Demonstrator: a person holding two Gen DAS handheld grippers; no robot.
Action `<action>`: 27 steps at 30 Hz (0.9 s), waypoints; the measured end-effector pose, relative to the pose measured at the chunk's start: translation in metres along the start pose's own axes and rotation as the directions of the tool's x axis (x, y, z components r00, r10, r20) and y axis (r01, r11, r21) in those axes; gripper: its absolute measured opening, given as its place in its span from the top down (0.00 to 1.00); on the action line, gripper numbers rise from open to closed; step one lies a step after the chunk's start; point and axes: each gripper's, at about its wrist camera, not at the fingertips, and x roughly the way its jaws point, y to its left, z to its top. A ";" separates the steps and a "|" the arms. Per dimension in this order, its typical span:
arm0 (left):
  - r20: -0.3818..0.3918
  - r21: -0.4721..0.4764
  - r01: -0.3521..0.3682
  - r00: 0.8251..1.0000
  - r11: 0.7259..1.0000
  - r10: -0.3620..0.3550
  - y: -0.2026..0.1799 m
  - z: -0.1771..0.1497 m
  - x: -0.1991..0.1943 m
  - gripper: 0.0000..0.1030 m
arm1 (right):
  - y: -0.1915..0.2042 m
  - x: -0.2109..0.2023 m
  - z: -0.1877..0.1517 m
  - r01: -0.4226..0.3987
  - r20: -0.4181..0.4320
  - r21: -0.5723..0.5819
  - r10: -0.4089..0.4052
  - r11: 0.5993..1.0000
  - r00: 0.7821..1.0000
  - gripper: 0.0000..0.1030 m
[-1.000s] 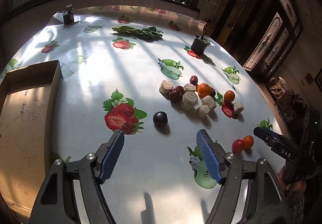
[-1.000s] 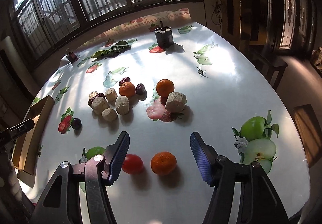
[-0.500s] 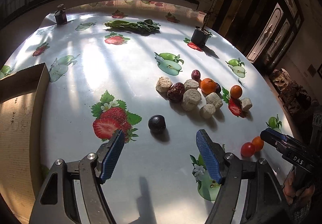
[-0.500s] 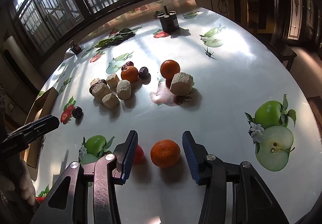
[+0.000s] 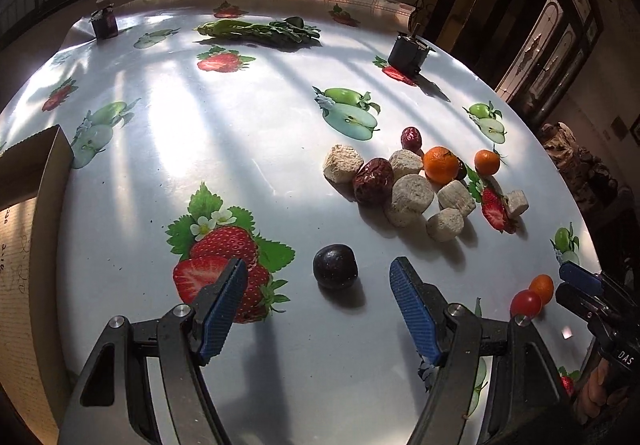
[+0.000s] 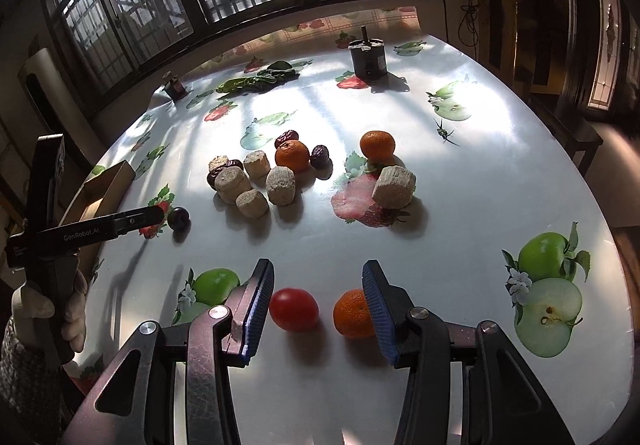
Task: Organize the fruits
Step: 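Close the left gripper on the dark plum while the right gripper closes on the tomato, then carry the plum in the left gripper into the cardboard box while the right carries the tomato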
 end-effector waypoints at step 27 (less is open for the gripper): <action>0.134 0.001 0.065 0.989 0.998 -0.064 0.006 -0.016 -0.045 0.79 | 0.062 0.017 -0.008 0.111 -0.049 -0.211 -0.124 0.971 0.991 0.71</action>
